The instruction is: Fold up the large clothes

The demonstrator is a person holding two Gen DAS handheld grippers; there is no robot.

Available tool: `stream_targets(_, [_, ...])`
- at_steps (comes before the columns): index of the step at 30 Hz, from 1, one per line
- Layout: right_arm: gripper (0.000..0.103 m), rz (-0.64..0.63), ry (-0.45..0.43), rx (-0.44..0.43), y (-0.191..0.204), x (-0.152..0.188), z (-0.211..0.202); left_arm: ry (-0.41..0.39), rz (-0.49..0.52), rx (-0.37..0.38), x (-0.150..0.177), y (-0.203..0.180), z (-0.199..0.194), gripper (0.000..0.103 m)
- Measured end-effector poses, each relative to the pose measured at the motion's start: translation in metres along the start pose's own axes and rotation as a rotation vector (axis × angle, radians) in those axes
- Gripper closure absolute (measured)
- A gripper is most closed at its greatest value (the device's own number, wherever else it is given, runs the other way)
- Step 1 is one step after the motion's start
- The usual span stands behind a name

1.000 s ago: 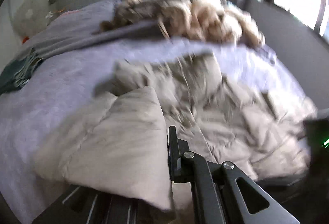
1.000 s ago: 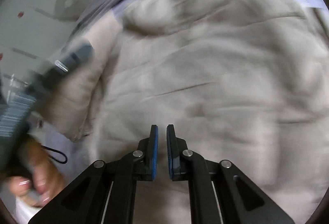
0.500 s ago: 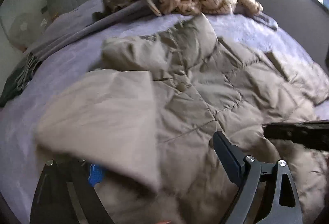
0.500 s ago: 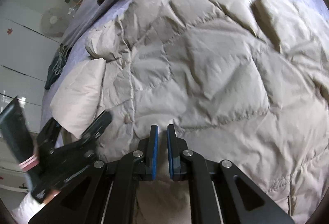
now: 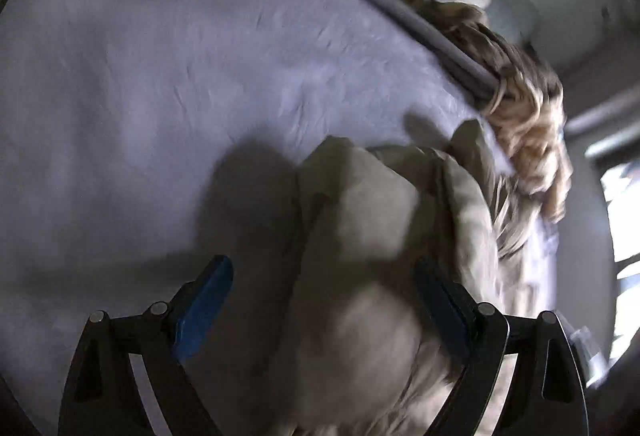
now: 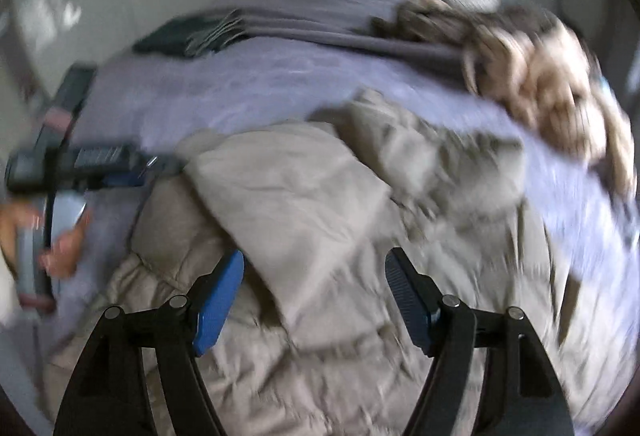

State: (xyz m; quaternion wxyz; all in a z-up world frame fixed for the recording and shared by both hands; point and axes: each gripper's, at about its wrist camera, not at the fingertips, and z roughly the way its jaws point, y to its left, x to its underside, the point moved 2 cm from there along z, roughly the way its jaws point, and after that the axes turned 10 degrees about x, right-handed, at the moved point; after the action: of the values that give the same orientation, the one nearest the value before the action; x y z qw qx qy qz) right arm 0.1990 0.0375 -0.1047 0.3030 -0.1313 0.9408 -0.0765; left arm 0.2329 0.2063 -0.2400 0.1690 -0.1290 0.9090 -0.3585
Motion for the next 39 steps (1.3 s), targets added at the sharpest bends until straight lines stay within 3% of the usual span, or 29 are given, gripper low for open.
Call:
stream_targets(1, [0.027, -0.053, -0.004, 0.038, 0.016, -0.008, 0.003, 0.015, -0.02, 0.045, -0.004, 0.005, 0.008, 0.03])
stream_targets(2, [0.027, -0.081, -0.005, 0.06, 0.018, 0.008, 0.009, 0.04, -0.022, 0.081, -0.006, 0.006, 0.015, 0.057])
stream_targets(3, [0.027, -0.106, -0.008, 0.084, 0.024, 0.013, 0.013, 0.061, -0.014, 0.094, -0.007, 0.006, 0.02, 0.071])
stream_targets(4, [0.027, -0.127, -0.007, 0.107, 0.027, 0.017, 0.023, 0.057, 0.022, 0.06, -0.006, 0.002, 0.021, 0.078])
stream_targets(7, [0.027, -0.172, 0.013, 0.16, 0.032, 0.021, 0.055, 0.0, 0.225, -0.148, 0.003, -0.02, 0.017, 0.081])
stream_targets(9, [0.027, -0.201, 0.028, 0.175, 0.039, 0.021, 0.075, -0.012, 0.316, -0.236, 0.011, -0.032, 0.018, 0.081])
stream_targets(14, [0.028, -0.317, 0.012, 0.285, 0.064, 0.02, 0.122, -0.017, 0.336, -0.275, 0.01, -0.037, 0.025, 0.081])
stream_targets(16, [0.028, -0.214, -0.02, 0.361, 0.038, 0.017, 0.122, -0.024, 0.335, -0.284, 0.013, -0.032, 0.024, 0.081])
stream_targets(19, [0.028, 0.051, 0.013, 0.373, -0.026, 0.022, 0.118, -0.02, 0.351, -0.3, 0.012, -0.031, 0.031, 0.081])
stream_targets(21, [0.028, 0.21, 0.066, 0.322, -0.066, 0.036, 0.119, -0.018, 0.353, -0.305, 0.011, -0.029, 0.033, 0.081])
stream_targets(26, [0.028, 0.704, 0.231, -0.067, -0.146, 0.094, 0.135, -0.031, 0.355, -0.339, 0.011, -0.034, 0.029, 0.081])
stream_targets(28, [0.028, 0.908, 0.24, -0.203, -0.171, 0.115, 0.135, -0.06, 0.354, -0.339, 0.009, -0.041, 0.017, 0.081])
stream_targets(30, [0.029, 1.048, 0.228, -0.281, -0.19, 0.127, 0.131, -0.091, 0.356, -0.32, 0.007, -0.048, 0.006, 0.081])
stream_targets(31, [0.042, 1.073, 0.23, -0.303, -0.194, 0.129, 0.13, -0.101, 0.358, -0.306, 0.006, -0.052, 0.002, 0.081])
stream_targets(32, [0.085, 1.085, 0.237, -0.344, -0.198, 0.13, 0.131, -0.106, 0.36, -0.286, 0.005, -0.056, -0.002, 0.081])
stream_targets(33, [0.103, 1.076, 0.252, -0.369, -0.199, 0.129, 0.132, -0.107, 0.364, -0.271, 0.005, -0.059, -0.004, 0.081])
stream_targets(35, [0.103, 1.061, 0.247, -0.344, -0.203, 0.13, 0.122, -0.095, 0.389, -0.262, 0.007, -0.066, -0.001, 0.081])
stream_targets(39, [0.103, 1.025, 0.245, -0.288, -0.209, 0.147, 0.099, -0.031, 0.417, -0.397, 0.013, -0.057, 0.029, 0.081])
